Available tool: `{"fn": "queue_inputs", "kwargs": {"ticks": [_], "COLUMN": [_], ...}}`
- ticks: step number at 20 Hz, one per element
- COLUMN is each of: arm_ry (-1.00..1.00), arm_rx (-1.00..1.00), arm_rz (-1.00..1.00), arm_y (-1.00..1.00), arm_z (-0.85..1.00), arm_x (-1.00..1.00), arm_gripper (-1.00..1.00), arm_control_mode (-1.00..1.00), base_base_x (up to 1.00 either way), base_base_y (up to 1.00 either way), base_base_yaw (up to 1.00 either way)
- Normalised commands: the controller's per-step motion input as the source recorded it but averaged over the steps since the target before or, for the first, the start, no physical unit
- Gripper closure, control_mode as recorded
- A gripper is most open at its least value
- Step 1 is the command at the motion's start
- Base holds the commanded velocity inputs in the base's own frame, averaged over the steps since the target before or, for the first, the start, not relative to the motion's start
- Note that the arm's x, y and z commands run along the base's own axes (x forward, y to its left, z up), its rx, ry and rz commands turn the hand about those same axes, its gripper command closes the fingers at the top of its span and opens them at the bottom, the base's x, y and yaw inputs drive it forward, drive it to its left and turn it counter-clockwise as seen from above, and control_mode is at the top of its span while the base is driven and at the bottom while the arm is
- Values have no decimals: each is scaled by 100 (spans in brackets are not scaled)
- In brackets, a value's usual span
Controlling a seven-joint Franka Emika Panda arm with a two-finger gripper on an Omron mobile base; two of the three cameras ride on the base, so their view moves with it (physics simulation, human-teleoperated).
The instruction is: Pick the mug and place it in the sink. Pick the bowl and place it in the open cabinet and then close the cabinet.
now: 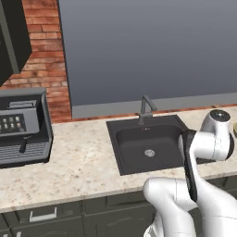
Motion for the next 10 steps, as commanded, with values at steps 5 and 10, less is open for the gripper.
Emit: {"fn": "queue_inputs", "kwargs": {"ticks": [5, 10], "arm_ry": [0, 13], "arm_rx": [4, -3], "arm_rz": [13, 5], "arm_y": [14, 18], "arm_z": [0, 0], "arm_x": [27, 38], "arm_gripper": [100, 100], "arm_control_mode": [-100, -100], "base_base_x": [0, 0], "base_base_y": [0, 0], "base_base_yaw": [0, 0]}}
